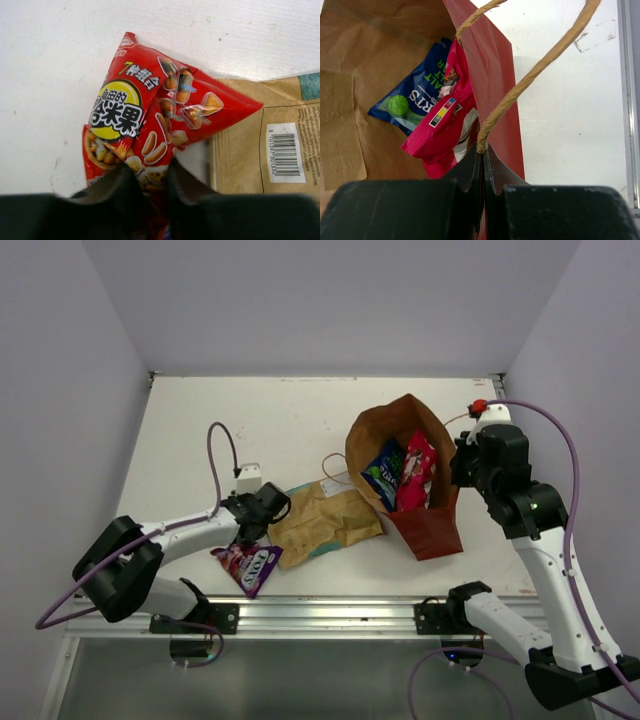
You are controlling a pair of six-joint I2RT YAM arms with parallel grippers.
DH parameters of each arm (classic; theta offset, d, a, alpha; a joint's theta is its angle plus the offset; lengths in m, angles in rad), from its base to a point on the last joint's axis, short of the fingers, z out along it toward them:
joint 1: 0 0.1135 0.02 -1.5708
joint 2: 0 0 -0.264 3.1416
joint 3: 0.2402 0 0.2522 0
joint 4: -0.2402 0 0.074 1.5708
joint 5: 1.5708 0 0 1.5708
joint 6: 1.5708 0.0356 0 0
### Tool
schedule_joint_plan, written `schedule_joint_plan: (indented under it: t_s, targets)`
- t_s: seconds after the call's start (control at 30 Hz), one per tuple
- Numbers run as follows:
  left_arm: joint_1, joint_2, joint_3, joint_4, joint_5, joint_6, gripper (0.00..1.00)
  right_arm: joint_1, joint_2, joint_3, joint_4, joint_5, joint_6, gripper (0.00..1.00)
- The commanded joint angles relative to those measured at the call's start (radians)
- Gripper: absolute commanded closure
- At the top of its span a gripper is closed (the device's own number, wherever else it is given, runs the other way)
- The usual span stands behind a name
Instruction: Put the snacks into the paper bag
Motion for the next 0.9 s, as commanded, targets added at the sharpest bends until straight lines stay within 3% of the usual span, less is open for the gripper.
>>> schedule_joint_plan:
  t_s: [0.0,0.07,0.27,0.43,0.57,0.63,0.73,0.87]
  targets:
    - [0.004,0.030,0.017,0.064,-0.030,0.005,0.79,0.000,-0.004,0.006,0.037,-0.017,-0.013,1.00]
    - [0.006,0.041,0.032,0.060,-0.045,0.012,1.00,0.000,-0.002,0.006,0.037,-0.020,-0.015,1.00]
    - [0.006,0.024,0.086,0.006,-0.085,0.028,1.00,0.000,0.011,0.003,0.040,-0.023,-0.015,1.00]
    - [0.004,-0.042,0.136,-0.017,-0.140,0.099,0.82,0.000,0.025,0.000,0.047,-0.029,-0.015,1.00]
    - [0.006,-0.014,0.161,-0.025,-0.170,0.117,0.78,0.000,0.030,0.001,0.046,-0.028,-0.016,1.00]
    - [0.006,0.015,0.170,-0.031,-0.174,0.110,0.78,0.000,0.030,0.001,0.046,-0.028,-0.015,1.00]
    - [0.004,-0.010,0.181,-0.051,-0.206,0.081,0.97,0.000,0.028,0.003,0.044,-0.031,-0.018,1.00]
    - [0.004,-0.141,0.195,-0.060,-0.216,0.103,1.00,0.000,0.038,0.003,0.046,-0.032,-0.018,1.00]
